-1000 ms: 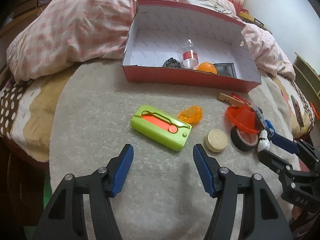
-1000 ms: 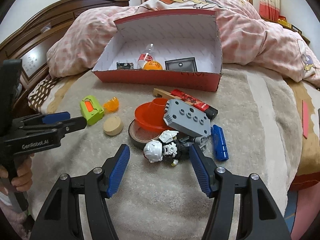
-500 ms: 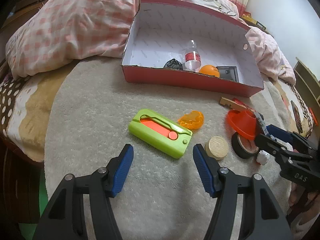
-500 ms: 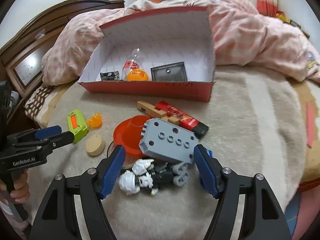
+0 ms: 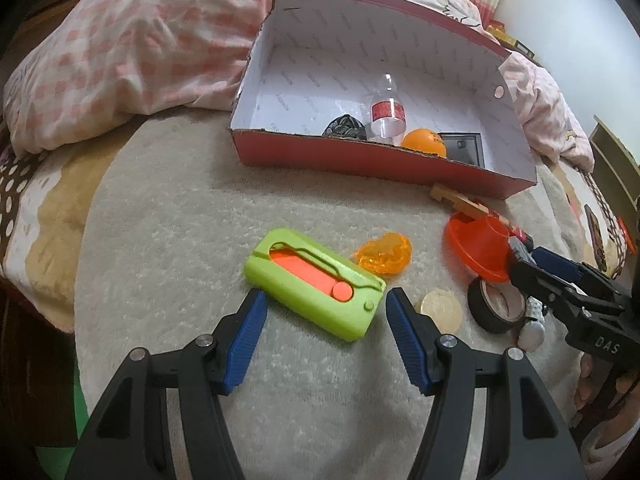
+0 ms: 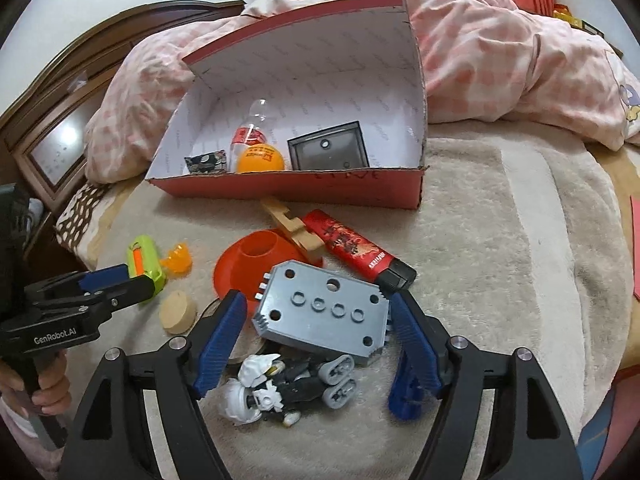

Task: Organize objects
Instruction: 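Lower the left gripper onto the lime-green case and close it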

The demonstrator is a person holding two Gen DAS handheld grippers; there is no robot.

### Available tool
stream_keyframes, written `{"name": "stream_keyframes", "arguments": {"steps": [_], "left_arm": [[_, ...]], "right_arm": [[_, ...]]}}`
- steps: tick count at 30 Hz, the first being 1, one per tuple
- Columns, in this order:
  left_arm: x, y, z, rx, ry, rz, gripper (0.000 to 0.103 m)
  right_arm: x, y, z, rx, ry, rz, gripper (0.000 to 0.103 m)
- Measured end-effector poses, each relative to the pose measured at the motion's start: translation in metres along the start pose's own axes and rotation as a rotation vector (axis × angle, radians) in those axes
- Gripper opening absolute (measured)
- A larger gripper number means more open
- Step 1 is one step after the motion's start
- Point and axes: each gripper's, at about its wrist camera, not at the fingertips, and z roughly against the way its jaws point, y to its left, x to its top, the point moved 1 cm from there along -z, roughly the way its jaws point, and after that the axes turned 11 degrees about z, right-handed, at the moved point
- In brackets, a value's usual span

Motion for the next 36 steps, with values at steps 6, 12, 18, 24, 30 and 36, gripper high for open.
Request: {"name": "stream_keyframes", "arguments": {"steps": [6,12,18,24,30,36], "left_arm": [[0.008,0.0,-0.007,-0.001,-0.002,0.024,0.062],[0.013,0.005,-0.009,0.027,-0.021,0.013,0.062],[0.01,0.016,-0.004,0.065,-0.031,0.023,0.062],[0.01,0.022,0.004,0.061,-0.036,0.045,0.062],[0.018,0.021,0.004,0.064,-0.045,0.054,0.062],[0.026,0.015,-0.015,0.072,-0.009,0.052,0.063]], "right_arm": [[0.0,-0.001,-0.001,0.01,0.008,-0.02,0.08],[-0.002,0.014,-0.005,-0.016,0.03,0.051,0.08],[-0.003,0.012,-0.005,-0.013,0.022,0.046,0.08],[-0.003,0.004,0.001,0.008,-0.012,0.01,0.075],[-0.001,0.005,0.009,0.006,-0.048,0.009,0.056],[-0.002,0.009,0.008,-0.009,-0.04,0.026,0.056]]}}
